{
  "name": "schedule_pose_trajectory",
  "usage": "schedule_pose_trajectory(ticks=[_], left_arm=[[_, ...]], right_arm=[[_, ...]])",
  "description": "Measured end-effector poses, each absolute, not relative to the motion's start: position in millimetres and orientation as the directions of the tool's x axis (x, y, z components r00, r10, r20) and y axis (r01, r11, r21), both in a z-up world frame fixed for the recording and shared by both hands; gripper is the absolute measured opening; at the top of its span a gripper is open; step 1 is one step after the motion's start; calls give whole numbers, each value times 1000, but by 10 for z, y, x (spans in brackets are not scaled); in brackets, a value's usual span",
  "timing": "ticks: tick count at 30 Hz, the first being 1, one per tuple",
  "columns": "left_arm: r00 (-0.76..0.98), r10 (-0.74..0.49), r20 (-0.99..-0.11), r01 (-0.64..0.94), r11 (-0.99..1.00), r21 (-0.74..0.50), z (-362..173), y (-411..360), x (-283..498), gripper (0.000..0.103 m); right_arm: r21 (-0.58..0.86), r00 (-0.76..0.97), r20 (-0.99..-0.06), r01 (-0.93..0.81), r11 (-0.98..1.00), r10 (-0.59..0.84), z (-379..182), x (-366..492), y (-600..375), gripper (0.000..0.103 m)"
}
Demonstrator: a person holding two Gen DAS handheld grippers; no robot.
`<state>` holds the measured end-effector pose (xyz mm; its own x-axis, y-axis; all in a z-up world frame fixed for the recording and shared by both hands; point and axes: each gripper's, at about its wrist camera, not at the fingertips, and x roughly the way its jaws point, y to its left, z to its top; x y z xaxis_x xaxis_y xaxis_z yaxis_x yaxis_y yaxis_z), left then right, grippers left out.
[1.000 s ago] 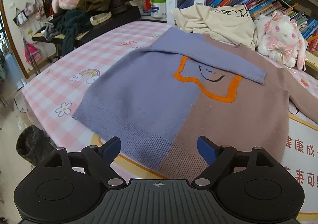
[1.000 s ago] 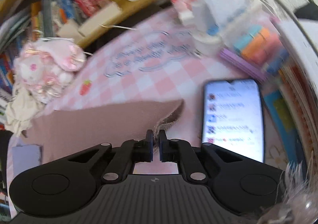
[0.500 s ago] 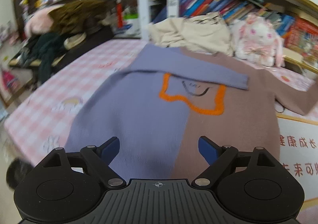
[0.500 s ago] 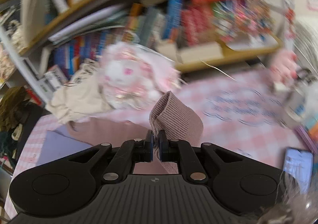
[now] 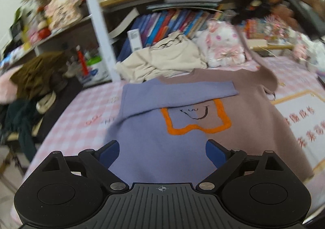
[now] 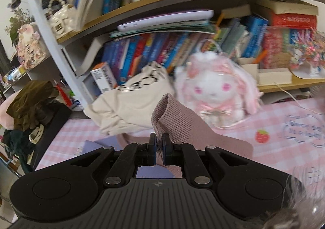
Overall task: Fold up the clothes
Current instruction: 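Lift the mauve sleeve with the right gripper and fold it across the body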
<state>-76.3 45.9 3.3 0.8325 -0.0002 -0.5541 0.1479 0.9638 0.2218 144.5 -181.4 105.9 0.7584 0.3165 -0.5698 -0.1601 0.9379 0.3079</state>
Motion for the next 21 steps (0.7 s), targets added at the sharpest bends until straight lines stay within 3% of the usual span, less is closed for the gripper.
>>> schedule_pose_trajectory(ticks=[10,21], left_arm=[[832,-53,-552,214,949,231,-30,804,-678,94],[821,-47,-569,202,956,213,-98,1062,-588,94]], right_arm=[[289,737,-598,-167,943,314,946,1610,-1080,6],[323,676,-609,-266,908,415,779,1728,-520,6]])
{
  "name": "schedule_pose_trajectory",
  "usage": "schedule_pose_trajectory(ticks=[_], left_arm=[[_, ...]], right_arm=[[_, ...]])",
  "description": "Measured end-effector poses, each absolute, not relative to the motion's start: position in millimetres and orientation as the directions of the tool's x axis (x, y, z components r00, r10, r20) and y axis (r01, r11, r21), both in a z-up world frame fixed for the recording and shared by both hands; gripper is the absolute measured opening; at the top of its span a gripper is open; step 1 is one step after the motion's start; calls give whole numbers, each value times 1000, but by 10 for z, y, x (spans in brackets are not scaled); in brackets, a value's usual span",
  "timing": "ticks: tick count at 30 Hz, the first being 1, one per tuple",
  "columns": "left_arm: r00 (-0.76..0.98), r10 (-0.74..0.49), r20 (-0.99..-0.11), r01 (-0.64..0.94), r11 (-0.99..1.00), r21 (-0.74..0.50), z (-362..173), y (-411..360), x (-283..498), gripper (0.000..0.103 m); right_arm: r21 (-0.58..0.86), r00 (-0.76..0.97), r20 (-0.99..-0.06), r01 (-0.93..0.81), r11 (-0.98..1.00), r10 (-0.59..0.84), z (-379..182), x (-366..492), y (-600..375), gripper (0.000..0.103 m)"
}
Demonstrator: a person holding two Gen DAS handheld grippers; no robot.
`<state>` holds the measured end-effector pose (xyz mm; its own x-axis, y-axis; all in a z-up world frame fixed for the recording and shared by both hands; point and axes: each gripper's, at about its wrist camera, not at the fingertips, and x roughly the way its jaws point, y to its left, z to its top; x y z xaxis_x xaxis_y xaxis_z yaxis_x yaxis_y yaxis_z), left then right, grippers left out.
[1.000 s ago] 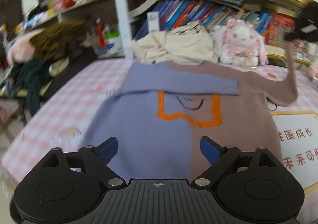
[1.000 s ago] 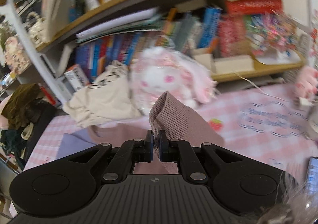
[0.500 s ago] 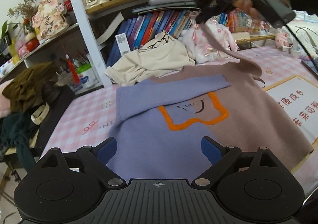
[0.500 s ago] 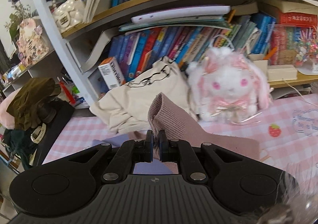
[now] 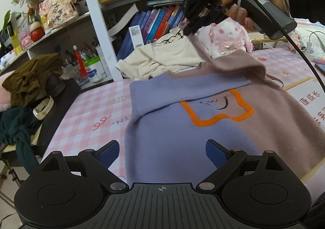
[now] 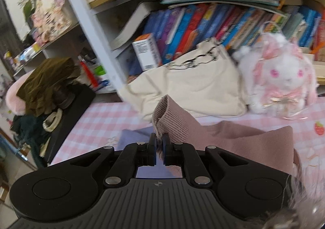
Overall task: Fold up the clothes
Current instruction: 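Lift the mauve sleeve with the right gripper and fold it across the body, then grasp the sweater hem with the right gripper while the left gripper grasps the lavender hem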
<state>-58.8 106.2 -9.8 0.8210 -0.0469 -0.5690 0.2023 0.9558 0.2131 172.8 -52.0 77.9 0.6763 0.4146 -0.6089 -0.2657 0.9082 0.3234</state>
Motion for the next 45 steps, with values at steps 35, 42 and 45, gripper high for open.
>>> schedule_pose_trajectory(ticks=[35,42,45], left_arm=[[750,-121,-650,273,952,138,-195,1039,-539,95],[723,-108,-683,259,958,122,-218,1101,-670,96],[700,-104,-707,252,962,109,-239,1153,-738,96]], right_arm=[[279,583,-738,-197,940,341,244,296,-1340,58],[308,553,-788,-30,951,272,-63,-475,-1757,58],[267,564,-796,1,964,220,-98,-712,-1835,58]])
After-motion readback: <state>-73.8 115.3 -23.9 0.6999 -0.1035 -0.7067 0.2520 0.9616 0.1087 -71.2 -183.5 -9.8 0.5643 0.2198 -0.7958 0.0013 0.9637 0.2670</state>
